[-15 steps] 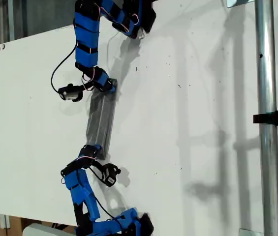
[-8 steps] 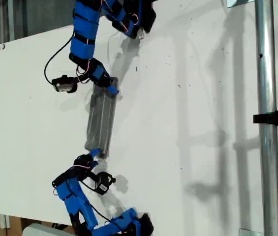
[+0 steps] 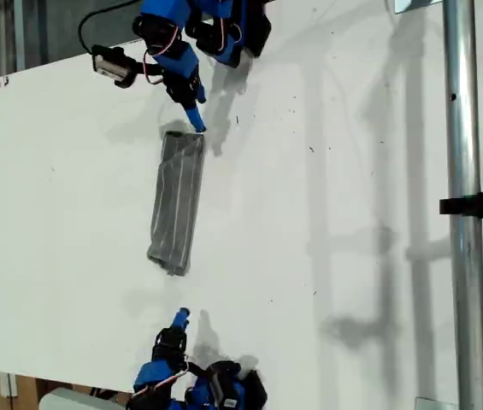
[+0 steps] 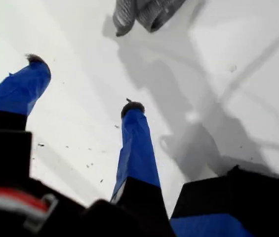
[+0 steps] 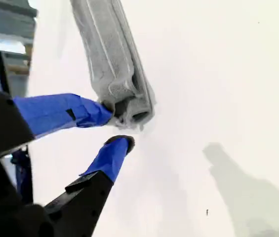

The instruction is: Grasp corners of a towel and fold twice.

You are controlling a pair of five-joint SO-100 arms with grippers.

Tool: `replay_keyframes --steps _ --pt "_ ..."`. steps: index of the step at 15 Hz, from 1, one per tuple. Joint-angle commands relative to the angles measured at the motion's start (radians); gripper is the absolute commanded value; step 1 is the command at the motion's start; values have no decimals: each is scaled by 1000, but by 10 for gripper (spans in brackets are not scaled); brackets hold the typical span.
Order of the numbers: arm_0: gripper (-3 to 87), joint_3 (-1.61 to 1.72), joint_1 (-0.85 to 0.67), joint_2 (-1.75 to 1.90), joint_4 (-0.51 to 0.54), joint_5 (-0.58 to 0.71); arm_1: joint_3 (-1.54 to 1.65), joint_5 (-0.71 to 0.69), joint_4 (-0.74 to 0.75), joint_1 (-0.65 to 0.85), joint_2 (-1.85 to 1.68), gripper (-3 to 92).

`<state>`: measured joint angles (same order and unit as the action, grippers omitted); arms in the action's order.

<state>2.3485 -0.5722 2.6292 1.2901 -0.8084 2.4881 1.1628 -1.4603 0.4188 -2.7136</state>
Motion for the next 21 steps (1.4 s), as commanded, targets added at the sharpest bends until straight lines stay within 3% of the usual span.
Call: replay_keyframes --steps 1,3,5,7,11,14,18,21 --pt "-28 256 149 416 -86 -161 100 193 -23 -137 -192 288" --pt "-29 508 275 712 -172 -275 121 281 -25 -181 -232 305" --pt "-29 652 341 847 -115 -331 123 311 -23 -170 -179 325" --pt "-29 710 413 847 -129 -359 133 299 3 -95 -106 369" --pt "-29 749 414 847 -141 -373 94 -63 207 313 167 415" --pt "-29 747 416 847 -130 -379 87 -213 405 471 318 423" --pt "-29 746 413 847 -129 -390 -29 -212 678 379 661 427" --pt "-29 746 411 847 -124 -399 -201 -160 730 296 922 426"
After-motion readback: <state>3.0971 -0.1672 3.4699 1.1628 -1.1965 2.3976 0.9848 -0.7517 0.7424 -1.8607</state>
